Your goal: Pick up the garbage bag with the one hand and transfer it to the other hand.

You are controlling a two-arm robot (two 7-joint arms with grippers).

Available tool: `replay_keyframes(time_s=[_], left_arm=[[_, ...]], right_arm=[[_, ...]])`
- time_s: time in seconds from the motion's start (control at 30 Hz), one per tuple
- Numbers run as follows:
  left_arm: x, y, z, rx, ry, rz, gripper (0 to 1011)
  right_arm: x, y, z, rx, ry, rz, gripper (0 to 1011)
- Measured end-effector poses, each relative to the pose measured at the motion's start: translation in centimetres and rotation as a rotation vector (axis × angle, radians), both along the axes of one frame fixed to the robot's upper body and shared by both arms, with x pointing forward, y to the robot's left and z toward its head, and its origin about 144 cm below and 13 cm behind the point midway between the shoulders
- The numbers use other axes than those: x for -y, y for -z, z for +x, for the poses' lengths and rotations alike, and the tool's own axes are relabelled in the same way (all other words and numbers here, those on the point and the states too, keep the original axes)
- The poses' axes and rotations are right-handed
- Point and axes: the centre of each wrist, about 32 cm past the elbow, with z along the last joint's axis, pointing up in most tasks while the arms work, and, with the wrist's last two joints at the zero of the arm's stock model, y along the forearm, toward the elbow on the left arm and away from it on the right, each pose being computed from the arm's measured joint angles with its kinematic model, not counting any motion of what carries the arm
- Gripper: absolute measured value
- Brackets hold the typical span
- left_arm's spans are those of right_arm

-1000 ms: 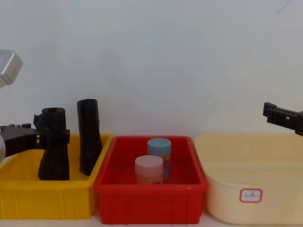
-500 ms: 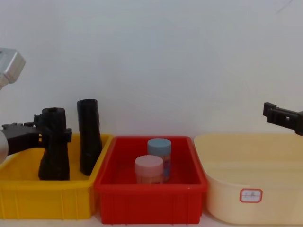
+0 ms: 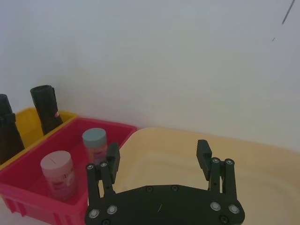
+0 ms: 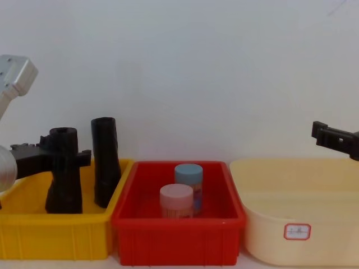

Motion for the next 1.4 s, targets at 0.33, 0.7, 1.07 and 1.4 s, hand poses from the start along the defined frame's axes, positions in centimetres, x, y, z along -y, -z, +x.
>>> replay_keyframes(time_s=[0.33,0.7,1.07,1.4], left_arm=[[0.2,-0.1,0.5,-0.002,0.009,0.003,873],[0.2,-0.2,0.7,-0.004,0.012,0.004,545],[0.1,-0.3,0.5,-0.005,0.023,0.006,429],[-0.6,-1.8,-0.4,0.007,0.101,-0.011,387]], right_arm=[[0.0,0.0,0.0,0.000,0.000,0.000,1001],[0.0,0.0,0.0,0.000,0.000,0.000,1001],[0.0,0.0,0.0,0.001,0.000,-0.002,1001],[0.3,-1.0,0.3,0.010,-0.057,-0.042,1001]])
